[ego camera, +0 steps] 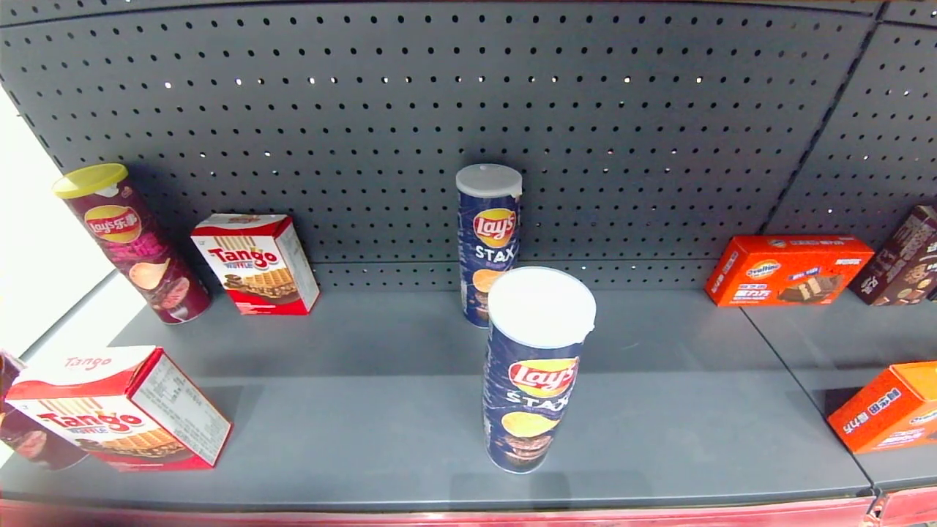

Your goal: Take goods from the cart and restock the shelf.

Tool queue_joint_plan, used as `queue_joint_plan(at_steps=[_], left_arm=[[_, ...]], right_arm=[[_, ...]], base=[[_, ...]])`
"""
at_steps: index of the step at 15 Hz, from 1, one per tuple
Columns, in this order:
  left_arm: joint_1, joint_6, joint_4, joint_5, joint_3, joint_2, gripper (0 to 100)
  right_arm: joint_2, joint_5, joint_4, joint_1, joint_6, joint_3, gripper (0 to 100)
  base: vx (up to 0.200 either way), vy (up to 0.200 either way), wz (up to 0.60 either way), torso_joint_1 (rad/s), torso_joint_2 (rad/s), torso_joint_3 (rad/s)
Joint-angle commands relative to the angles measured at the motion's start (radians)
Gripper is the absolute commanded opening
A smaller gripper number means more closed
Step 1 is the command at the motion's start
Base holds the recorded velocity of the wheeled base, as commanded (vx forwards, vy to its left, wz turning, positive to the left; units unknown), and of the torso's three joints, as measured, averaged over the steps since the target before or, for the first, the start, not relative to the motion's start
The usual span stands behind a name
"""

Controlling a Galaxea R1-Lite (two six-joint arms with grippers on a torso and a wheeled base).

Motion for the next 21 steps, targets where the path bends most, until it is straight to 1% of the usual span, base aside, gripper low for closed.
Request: queue_joint_plan(at_steps=[1, 2, 3, 4, 5, 6, 7, 9, 10, 11, 13, 14, 16, 17, 18, 21], left_arm=[[-0.001, 0.000, 0.000, 0.000, 0.000, 0.003, 100], [-0.001, -0.001, 0.000, 0.000, 0.000, 0.003, 100], [-0.001, 0.000, 0.000, -0.006, 0.000, 0.003, 100], [-0.001, 0.000, 0.000, -0.013, 0.000, 0.003, 100], [-0.001, 0.000, 0.000, -0.013, 0.000, 0.003, 100], [-0.001, 0.000, 0.000, -0.016, 0.000, 0.003, 100], [-0.001, 0.000, 0.000, -0.019, 0.000, 0.003, 100], [-0.001, -0.001, 0.000, -0.019, 0.000, 0.003, 100], [-0.001, -0.006, 0.000, -0.017, 0.000, 0.003, 100], [-0.001, -0.015, 0.000, -0.017, 0.000, 0.003, 100], [0.000, -0.047, 0.000, -0.017, 0.000, 0.003, 100], [-0.001, -0.053, 0.000, -0.017, 0.000, 0.003, 100], [-0.001, -0.049, 0.000, -0.019, 0.000, 0.003, 100], [-0.001, -0.030, 0.000, -0.017, 0.000, 0.003, 100], [0.000, 0.002, 0.000, -0.008, 0.000, 0.003, 100], [0.000, 0.013, 0.000, -0.011, 0.000, 0.003, 100]], right_arm=[[0.000, -0.005, -0.001, 0.002, -0.006, -0.002, 100], [0.160, -0.016, -0.027, -0.015, 0.036, -0.173, 100], [0.365, -0.011, -0.010, -0.006, 0.117, -0.287, 100], [0.399, 0.014, -0.014, -0.004, 0.105, -0.307, 100], [0.399, 0.014, -0.014, -0.004, 0.105, -0.307, 100], [0.578, 0.066, -0.024, 0.008, 0.057, -0.383, 100], [0.676, 0.084, -0.042, 0.025, 0.056, -0.430, 100], [0.851, 0.135, -0.090, 0.065, 0.047, -0.480, 100], [0.916, 0.149, -0.113, 0.094, 0.016, -0.485, 100], [0.976, 0.153, -0.130, 0.115, -0.026, -0.492, 100], [1.081, 0.149, -0.145, 0.148, -0.059, -0.548, 100], [1.157, 0.144, -0.154, 0.180, -0.069, -0.584, 100], [1.223, 0.133, -0.195, 0.211, -0.070, -0.594, 100], [1.258, 0.121, -0.220, 0.234, -0.070, -0.598, 100], [1.281, 0.119, -0.229, 0.247, -0.069, -0.604, 100], [1.330, 0.121, -0.242, 0.264, -0.069, -0.623, 100]], base=[[0.000, 0.000, 0.00, 0.000, 0.00, 0.000], [0.000, 0.000, 0.00, 0.000, 0.00, 0.000], [0.000, 0.000, 0.00, 0.000, 0.00, 0.000], [0.000, 0.000, 0.00, 0.000, 0.00, 0.000], [0.000, 0.000, 0.00, 0.000, 0.00, 0.000], [0.000, 0.000, 0.00, 0.000, 0.00, 0.000], [0.000, 0.000, 0.00, 0.000, 0.00, 0.000], [0.000, 0.000, 0.00, 0.000, 0.00, 0.000], [0.000, 0.000, 0.00, 0.000, 0.00, 0.000], [0.000, 0.000, 0.00, 0.000, 0.00, 0.000], [0.000, 0.000, 0.00, 0.000, 0.00, 0.000], [0.000, 0.000, 0.00, 0.000, 0.00, 0.000], [0.000, 0.000, 0.00, 0.000, 0.00, 0.000], [0.000, 0.000, 0.00, 0.000, 0.00, 0.000], [0.000, 0.000, 0.00, 0.000, 0.00, 0.000], [0.000, 0.000, 0.00, 0.000, 0.00, 0.000]])
